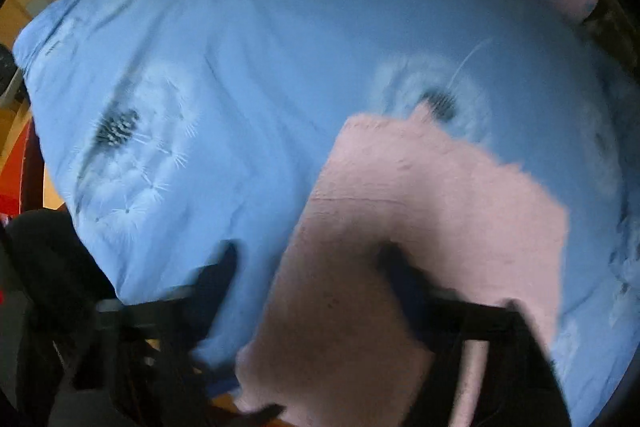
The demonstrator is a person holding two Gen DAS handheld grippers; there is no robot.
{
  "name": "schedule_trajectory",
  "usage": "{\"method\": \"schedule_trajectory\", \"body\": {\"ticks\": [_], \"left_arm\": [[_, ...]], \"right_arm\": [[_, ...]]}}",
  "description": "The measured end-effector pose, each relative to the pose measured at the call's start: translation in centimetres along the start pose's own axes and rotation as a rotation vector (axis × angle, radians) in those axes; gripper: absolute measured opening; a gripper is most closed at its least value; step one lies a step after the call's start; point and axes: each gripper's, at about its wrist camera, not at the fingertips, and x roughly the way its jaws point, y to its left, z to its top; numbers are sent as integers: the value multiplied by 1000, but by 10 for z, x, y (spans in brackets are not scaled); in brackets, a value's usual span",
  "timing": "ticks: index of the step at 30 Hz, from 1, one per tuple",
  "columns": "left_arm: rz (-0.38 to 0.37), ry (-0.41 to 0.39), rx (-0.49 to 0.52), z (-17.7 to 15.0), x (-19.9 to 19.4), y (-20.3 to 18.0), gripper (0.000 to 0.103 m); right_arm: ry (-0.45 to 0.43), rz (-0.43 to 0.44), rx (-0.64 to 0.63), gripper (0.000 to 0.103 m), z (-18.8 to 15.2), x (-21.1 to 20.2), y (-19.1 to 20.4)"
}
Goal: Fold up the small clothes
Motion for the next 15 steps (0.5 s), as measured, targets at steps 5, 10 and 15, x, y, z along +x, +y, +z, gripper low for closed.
{"method": "schedule_trajectory", "body": {"ticks": [5,10,15], "left_arm": [[7,-24,-6,5,-4,3,0],[81,-50,-7,9,-10,10,0],[112,-14,-55,8,-4,14,13]], "right_arm": [[-13,121,264,17,1,5,-50],[-95,115,321,15,1,-3,-66],[-86,73,243,30,5,10,-52]]}}
